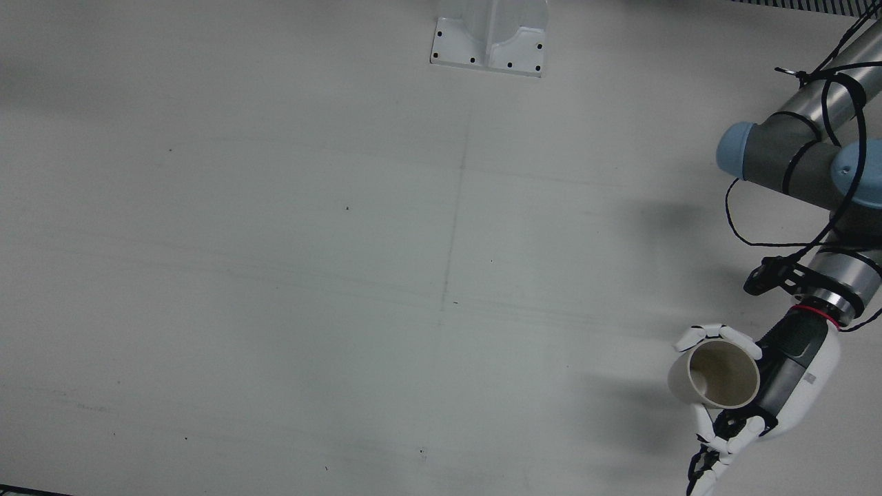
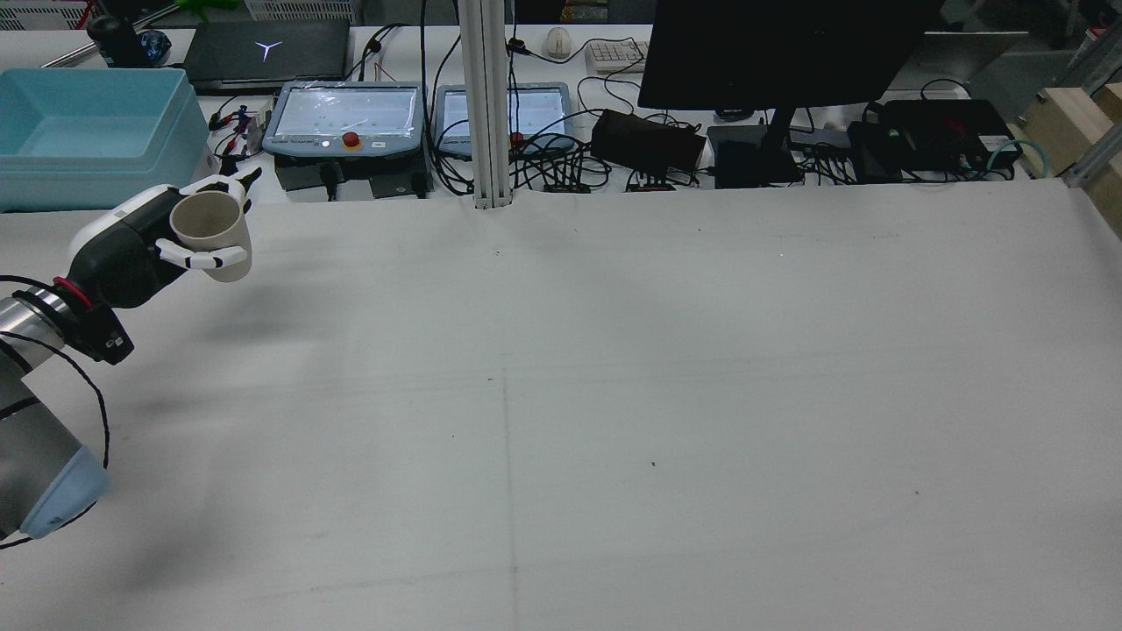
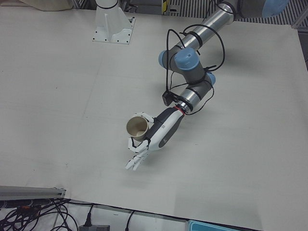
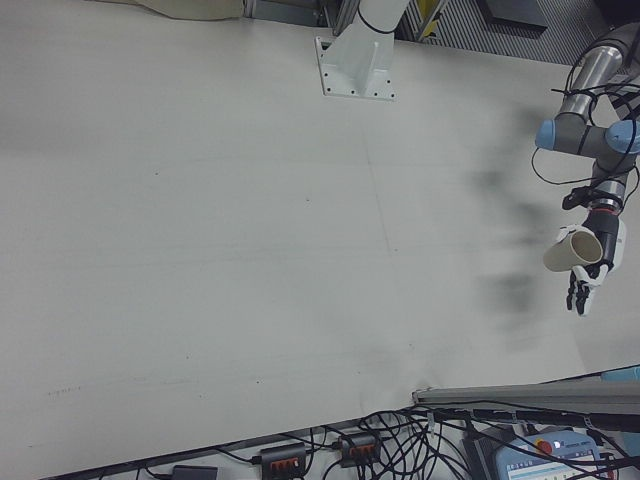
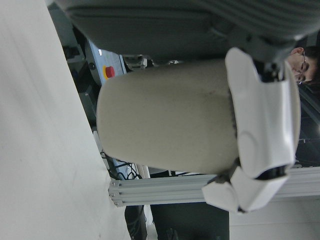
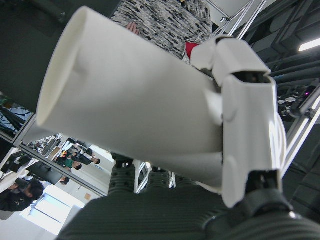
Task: Pour water
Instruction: 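Carry the beige cup back and lower it with the left hand, then lower the white cup upright onto the table and open the right hand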
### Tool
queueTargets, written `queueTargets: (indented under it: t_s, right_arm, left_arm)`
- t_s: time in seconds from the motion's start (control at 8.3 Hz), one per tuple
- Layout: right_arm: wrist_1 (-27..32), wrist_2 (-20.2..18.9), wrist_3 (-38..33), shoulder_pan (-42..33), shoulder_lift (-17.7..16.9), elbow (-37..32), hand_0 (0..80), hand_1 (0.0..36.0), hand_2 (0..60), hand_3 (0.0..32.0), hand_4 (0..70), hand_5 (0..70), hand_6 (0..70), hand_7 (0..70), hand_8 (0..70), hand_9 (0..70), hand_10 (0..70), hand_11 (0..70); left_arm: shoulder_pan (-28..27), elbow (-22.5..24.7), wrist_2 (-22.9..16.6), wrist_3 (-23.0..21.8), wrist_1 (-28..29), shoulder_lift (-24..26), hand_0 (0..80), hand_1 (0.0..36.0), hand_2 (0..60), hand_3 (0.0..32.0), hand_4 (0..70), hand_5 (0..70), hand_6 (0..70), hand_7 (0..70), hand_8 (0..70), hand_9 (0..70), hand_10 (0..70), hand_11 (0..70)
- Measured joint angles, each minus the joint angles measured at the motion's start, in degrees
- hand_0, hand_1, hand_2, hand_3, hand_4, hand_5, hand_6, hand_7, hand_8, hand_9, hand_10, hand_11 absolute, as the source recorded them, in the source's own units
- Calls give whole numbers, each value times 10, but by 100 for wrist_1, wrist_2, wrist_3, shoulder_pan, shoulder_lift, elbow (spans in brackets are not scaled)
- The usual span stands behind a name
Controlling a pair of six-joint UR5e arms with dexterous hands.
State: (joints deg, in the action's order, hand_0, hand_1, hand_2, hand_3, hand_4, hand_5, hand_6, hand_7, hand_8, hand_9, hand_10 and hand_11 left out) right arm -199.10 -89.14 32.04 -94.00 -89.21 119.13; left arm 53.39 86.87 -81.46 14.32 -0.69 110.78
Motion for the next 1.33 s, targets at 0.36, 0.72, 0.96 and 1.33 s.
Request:
queueTargets:
  t_s: [0.36,0.72,0.96,1.33]
  right_arm:
    - [1658,20,105,257,-253,-1824,714,360,600,0,0,454,344,428,385,499,593,700]
    - [3729,994,236,1280,-195,-4094,666,360,600,0,0,443,322,411,388,488,580,700]
    - [4336,1325,515,1819,202,-5288,710,360,600,0,0,429,303,395,369,446,512,700]
    - [4572,2100,695,2457,588,-6055,414,10,0,0,0,251,14,47,116,7,22,34]
  left_arm:
    - [385,-54,1,-3,995,-1055,546,360,600,0,192,700,23,72,0,0,12,42]
    - [466,-303,7,11,1630,-1525,542,359,600,0,181,700,18,65,0,0,10,39]
    - [457,-561,22,33,1991,-1648,542,354,600,0,180,700,16,65,0,0,12,43]
    - [443,-1075,48,227,2591,-1649,533,341,600,0,174,700,15,64,0,0,13,42]
